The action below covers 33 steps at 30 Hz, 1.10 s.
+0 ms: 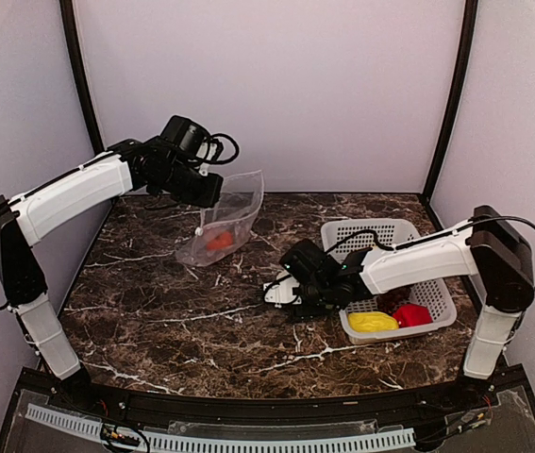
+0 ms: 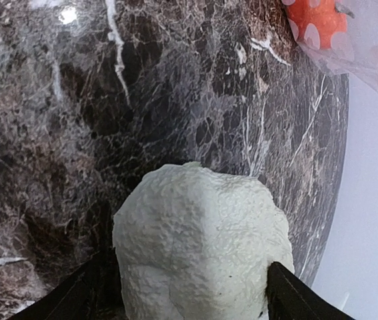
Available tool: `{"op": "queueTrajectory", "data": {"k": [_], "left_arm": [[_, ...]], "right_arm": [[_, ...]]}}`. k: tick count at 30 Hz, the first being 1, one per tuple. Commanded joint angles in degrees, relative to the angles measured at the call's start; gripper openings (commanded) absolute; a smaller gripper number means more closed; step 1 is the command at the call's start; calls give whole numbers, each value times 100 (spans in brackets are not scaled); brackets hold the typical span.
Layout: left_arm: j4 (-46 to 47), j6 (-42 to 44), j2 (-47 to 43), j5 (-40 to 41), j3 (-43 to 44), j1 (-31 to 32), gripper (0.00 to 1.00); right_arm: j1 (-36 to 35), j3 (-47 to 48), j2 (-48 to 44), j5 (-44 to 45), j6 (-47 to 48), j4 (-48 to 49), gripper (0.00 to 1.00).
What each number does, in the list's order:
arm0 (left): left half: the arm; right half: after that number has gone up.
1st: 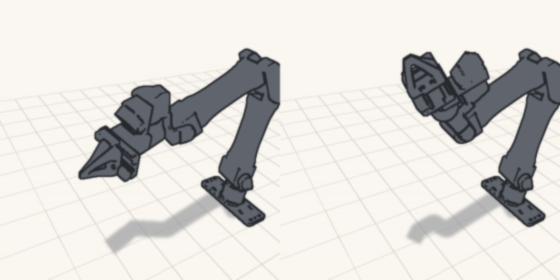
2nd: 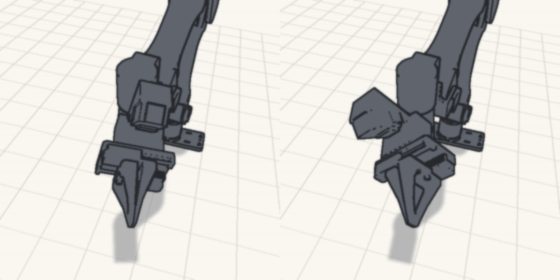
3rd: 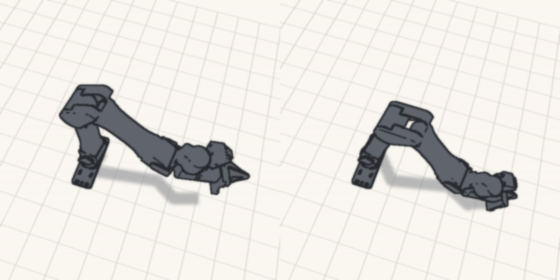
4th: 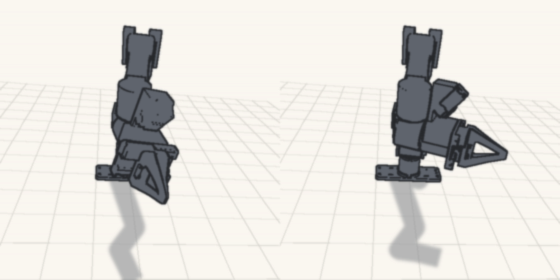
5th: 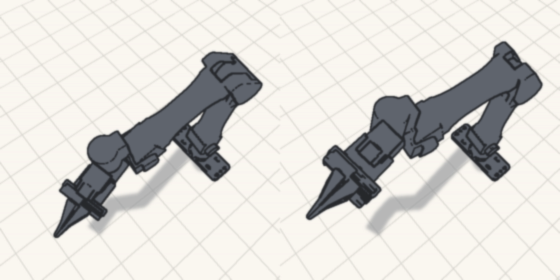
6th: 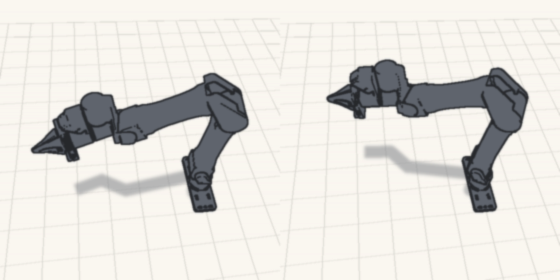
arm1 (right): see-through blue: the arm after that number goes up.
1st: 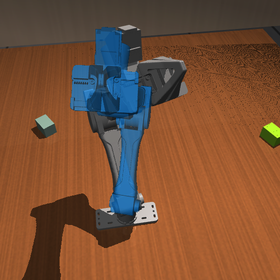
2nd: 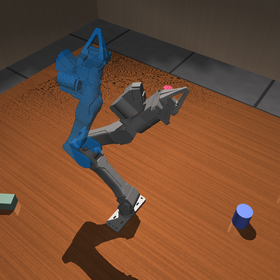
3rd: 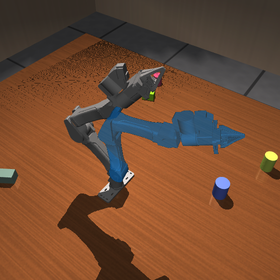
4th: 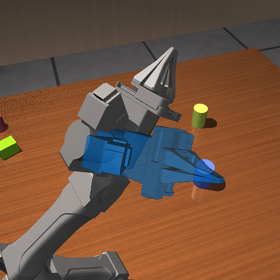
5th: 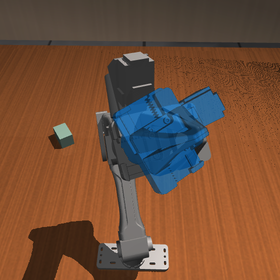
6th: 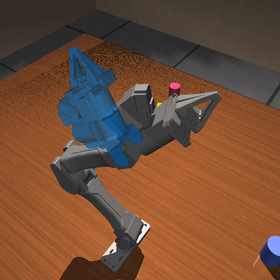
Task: Place the food in the zip-top bag and seal the zipper
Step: Pick up the fake vegetable from the center of the board, then place the fake vegetable in the zipper food storage bag.
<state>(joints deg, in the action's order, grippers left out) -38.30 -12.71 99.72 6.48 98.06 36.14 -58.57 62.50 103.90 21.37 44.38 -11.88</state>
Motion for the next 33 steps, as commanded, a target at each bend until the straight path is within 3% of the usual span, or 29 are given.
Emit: {"op": "queueTrajectory", "data": {"k": [1,3,8,11,14,18,22,29,33], "left_arm": [[18,-48,-217,-76,-101,-45,1],[23,-48,-231,-77,-121,-52,1],[46,-68,-278,-100,-206,-63,1],[53,-74,-293,-103,-241,-63,1],[49,-74,-304,-110,-239,-70,1],[32,-66,-319,-121,-215,-72,1],[26,-72,-348,-152,-185,-81,1],[11,-91,-398,-370,-121,-81,1],[11,-91,-424,-502,-95,-81,1]], "right_arm": [[-22,326,493,-133,-140,-589,84],[-11,396,631,-11,-161,-616,84],[99,638,570,102,-342,-632,56],[233,862,130,-76,-422,-733,47],[443,1430,-351,-1075,-780,-1301,44],[873,2382,-698,-3136,-1281,-2478,40],[1110,3074,-859,-4316,-1613,-2968,39],[1528,4206,-741,-5930,-2179,-3149,37],[1712,4611,-546,-6494,-2521,-2756,35]]}}
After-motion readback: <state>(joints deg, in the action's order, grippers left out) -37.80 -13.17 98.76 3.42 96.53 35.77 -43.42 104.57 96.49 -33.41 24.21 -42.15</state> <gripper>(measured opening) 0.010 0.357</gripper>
